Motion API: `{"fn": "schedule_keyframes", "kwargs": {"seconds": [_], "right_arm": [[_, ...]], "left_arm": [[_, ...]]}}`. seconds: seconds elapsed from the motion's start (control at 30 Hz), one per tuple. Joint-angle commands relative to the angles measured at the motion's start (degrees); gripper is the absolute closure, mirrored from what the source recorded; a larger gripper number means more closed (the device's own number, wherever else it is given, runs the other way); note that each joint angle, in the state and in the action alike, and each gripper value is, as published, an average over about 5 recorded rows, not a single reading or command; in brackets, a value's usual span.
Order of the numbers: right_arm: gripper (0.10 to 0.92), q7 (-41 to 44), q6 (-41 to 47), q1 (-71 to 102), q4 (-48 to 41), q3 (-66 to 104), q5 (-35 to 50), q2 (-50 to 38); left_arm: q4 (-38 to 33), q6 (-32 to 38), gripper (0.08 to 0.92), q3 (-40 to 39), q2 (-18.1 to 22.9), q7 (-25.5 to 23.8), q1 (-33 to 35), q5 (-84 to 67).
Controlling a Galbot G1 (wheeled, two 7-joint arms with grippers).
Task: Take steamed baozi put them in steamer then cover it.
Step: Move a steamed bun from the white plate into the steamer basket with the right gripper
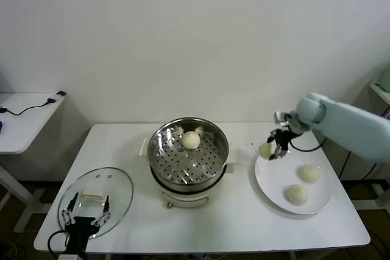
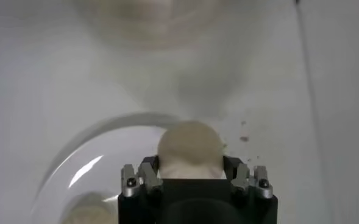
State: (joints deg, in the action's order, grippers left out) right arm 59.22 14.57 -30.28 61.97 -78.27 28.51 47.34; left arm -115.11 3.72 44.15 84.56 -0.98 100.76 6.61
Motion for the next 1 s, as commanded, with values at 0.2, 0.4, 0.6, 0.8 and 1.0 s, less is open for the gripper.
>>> {"fn": "schedule_keyframes", "kwargs": {"seconds": [0.2,0.4,0.6,0.8,1.0], "right_arm": [[0.347,-1.6,2.2,-25.1,0.2,-17.3,26.8,18.9],[0.347,-4.1,4.2,-22.1,0.9,-15.9,28.3,26.9],[0.347,-7.2,5.7,-16.0,0.5,-13.2,27.4,31.6],[0.344,-9.1,7.1,-10.0,-0.4,-11.5,26.0,35.7],[0.346,-9.7,7.3,-5.7,-2.2,-11.6,24.3,37.9]], "left_arm": [[-0.3,0.6,0.177,-1.2,-0.3,0.0,0.6,0.7],[-0.5,0.6,0.177,-1.4,-0.5,-0.1,0.7,-0.1],[-2.8,-0.5,0.177,-1.5,-0.6,-0.2,1.3,-0.9],[-3.8,-0.6,0.177,-1.4,-0.8,-0.3,1.7,0.0],[-4.1,-0.6,0.177,-1.6,-0.6,-0.5,2.1,0.7]]}}
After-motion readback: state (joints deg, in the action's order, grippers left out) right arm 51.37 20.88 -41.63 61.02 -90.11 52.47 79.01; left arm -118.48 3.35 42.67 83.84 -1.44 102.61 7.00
